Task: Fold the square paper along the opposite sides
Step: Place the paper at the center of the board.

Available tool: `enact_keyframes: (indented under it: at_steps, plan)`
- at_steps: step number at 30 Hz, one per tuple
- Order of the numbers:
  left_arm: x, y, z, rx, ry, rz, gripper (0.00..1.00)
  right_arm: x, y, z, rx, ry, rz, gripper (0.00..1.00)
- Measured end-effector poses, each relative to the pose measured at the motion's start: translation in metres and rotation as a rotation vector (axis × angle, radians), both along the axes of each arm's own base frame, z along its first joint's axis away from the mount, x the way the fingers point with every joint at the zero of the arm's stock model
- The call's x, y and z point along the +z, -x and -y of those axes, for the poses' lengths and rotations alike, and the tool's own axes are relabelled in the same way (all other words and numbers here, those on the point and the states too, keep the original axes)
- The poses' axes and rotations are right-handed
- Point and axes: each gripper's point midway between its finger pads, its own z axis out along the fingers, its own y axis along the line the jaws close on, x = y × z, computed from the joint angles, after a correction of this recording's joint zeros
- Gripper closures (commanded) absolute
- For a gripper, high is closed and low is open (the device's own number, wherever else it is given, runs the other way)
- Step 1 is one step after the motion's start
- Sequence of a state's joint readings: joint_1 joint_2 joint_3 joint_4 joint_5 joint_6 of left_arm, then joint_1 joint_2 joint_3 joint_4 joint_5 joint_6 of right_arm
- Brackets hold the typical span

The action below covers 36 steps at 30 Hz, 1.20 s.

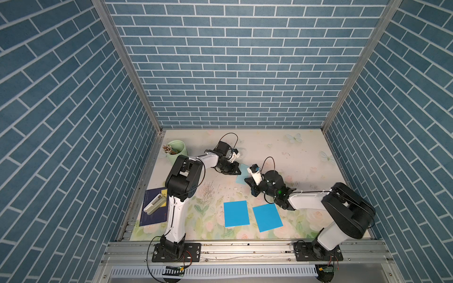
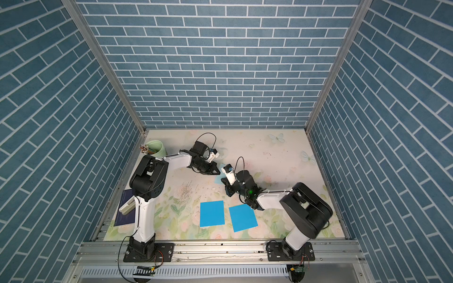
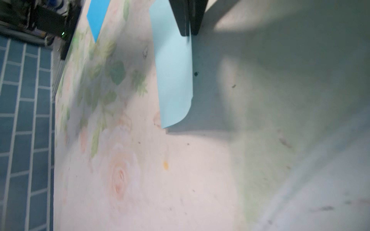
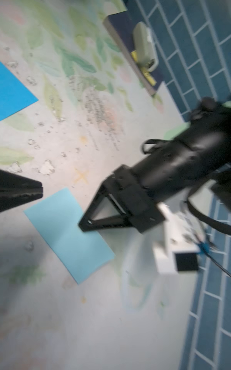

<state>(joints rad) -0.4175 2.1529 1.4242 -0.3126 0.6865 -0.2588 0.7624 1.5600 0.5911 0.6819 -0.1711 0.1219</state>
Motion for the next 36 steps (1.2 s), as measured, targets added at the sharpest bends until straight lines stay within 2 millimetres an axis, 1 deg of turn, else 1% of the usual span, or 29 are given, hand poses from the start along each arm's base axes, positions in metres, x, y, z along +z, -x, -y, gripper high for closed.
enact_keyframes:
  at_steps: [2,4,6,9,11,14,16,18,24,27,33,36]
  plan:
    - [0.004,-0.009,0.005,0.058,0.007,-0.007,1.0,0.013,-0.013,0.014,-0.048,-0.021,0.024,1.0]
    - [0.011,-0.022,0.016,0.103,0.025,-0.003,1.0,0.012,-0.02,0.029,-0.09,-0.019,0.023,1.0]
    - [0.02,-0.038,0.03,0.141,0.048,0.021,1.0,0.001,-0.024,0.043,-0.128,0.003,0.002,1.0]
    - [0.028,-0.054,0.042,0.193,0.072,0.042,1.0,-0.018,-0.018,0.052,-0.137,0.04,-0.046,1.0]
    - [0.028,-0.062,0.044,0.224,0.077,0.044,1.0,-0.025,-0.015,0.054,-0.139,0.053,-0.065,1.0]
    - [0.018,-0.068,0.043,0.26,0.062,0.031,1.0,-0.032,-0.013,0.058,-0.149,0.062,-0.083,1.0]
    - [0.009,-0.069,0.039,0.276,0.038,0.018,0.94,-0.036,-0.012,0.059,-0.158,0.067,-0.096,1.0]
    - [0.002,-0.071,0.036,0.285,0.017,0.015,0.85,-0.04,-0.014,0.061,-0.167,0.074,-0.103,1.0]
    - [0.009,-0.082,0.032,0.289,-0.03,0.072,0.61,-0.047,-0.02,0.069,-0.201,0.084,-0.121,1.0]
    - [0.012,-0.085,0.031,0.284,-0.048,0.096,0.52,-0.05,-0.024,0.073,-0.216,0.092,-0.131,1.0]
    - [0.016,-0.092,0.025,0.286,-0.101,0.139,0.34,-0.048,-0.033,0.076,-0.238,0.087,-0.135,1.0]
    - [0.017,-0.095,0.022,0.287,-0.126,0.16,0.32,-0.047,-0.036,0.075,-0.248,0.08,-0.139,1.0]
